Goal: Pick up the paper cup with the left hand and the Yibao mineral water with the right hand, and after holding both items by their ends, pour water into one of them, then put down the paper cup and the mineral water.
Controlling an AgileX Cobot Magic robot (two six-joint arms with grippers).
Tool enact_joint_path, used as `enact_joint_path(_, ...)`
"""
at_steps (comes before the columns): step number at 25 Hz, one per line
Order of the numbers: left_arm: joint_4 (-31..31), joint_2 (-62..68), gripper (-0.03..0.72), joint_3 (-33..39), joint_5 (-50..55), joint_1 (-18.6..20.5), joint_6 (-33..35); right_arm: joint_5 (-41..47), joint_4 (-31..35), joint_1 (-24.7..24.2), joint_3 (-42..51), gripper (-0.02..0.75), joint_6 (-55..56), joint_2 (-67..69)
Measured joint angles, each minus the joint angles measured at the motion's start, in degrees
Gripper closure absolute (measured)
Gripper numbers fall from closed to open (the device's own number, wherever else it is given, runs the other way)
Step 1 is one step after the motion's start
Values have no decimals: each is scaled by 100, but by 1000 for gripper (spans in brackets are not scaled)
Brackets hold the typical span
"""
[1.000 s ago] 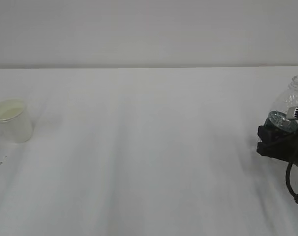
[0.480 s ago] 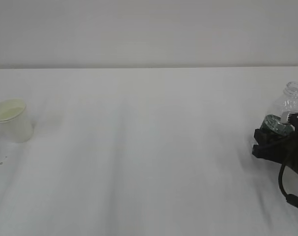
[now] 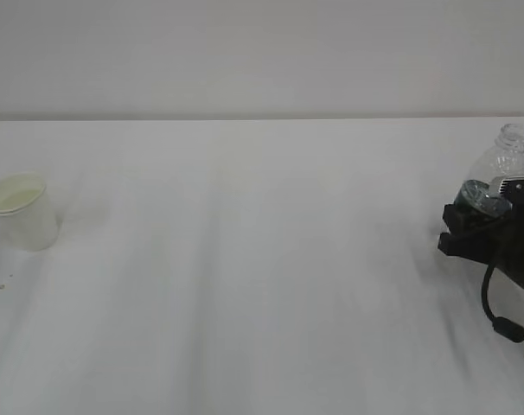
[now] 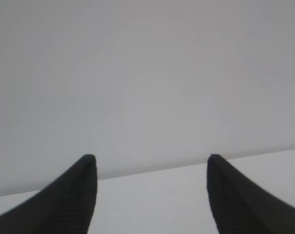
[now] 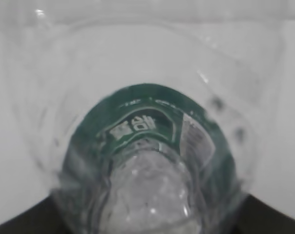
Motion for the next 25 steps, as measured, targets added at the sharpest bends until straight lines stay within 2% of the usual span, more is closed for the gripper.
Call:
enact_joint_path(13,0,0,176,0,9,0,0,10,4,0,-571,356,-106,436)
enact_joint_path(25,47,0,176,0,69,0,0,19,4,0,-691,356,-284,558)
